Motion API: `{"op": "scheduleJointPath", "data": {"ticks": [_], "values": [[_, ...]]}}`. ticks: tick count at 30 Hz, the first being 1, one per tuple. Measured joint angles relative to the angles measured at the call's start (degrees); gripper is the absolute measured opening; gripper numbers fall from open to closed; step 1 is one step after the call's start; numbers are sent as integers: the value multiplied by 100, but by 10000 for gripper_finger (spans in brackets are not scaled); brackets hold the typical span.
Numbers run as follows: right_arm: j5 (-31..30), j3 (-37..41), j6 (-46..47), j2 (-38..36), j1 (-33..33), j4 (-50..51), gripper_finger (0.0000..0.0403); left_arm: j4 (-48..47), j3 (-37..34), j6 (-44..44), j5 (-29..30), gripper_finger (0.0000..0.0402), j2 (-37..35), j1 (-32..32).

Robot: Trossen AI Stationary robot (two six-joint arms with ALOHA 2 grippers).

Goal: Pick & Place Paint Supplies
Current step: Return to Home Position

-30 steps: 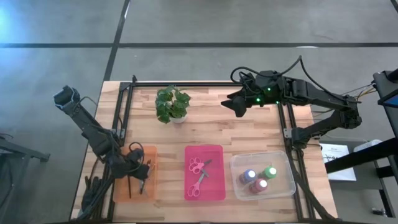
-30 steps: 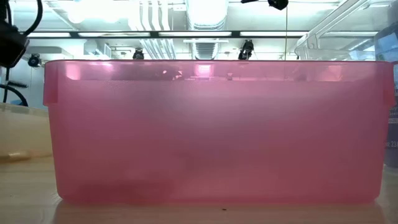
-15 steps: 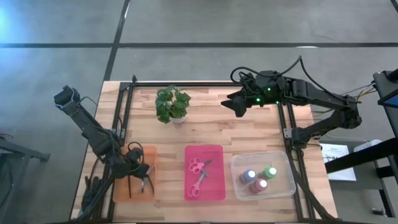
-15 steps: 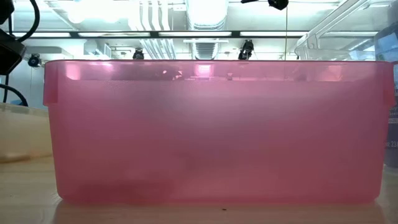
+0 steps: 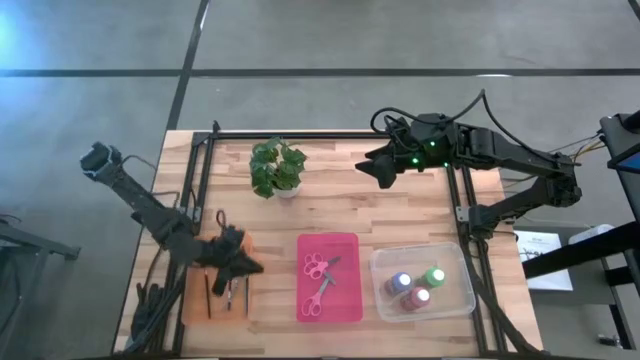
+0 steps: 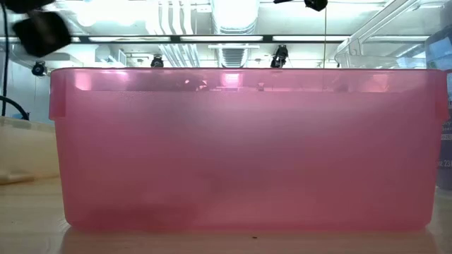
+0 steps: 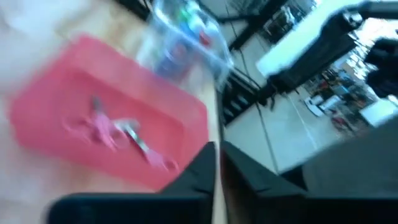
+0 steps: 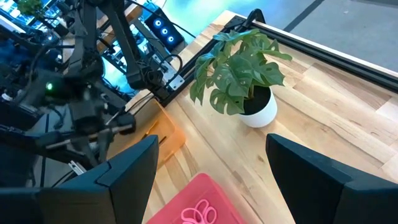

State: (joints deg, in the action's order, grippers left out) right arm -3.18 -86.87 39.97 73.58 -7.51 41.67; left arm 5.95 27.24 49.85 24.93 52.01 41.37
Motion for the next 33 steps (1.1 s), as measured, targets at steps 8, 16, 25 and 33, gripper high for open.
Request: {"op": "scheduleJointPath", "data": {"ticks": [8,16,25,33], "values": [[-91,0,7,0,0,-4,293,479,-217,-2523,-2594,4,-429,-3071],[-105,0,160,0,5,-25,293,1253,-245,-2895,-5278,2,-690,-5833],[-639,0,480,83,207,-120,293,378,-796,-3788,-3438,1,-2216,-4475],[-707,0,490,265,298,-608,293,608,-2038,-3592,-2785,0,-3579,-3766]]}}
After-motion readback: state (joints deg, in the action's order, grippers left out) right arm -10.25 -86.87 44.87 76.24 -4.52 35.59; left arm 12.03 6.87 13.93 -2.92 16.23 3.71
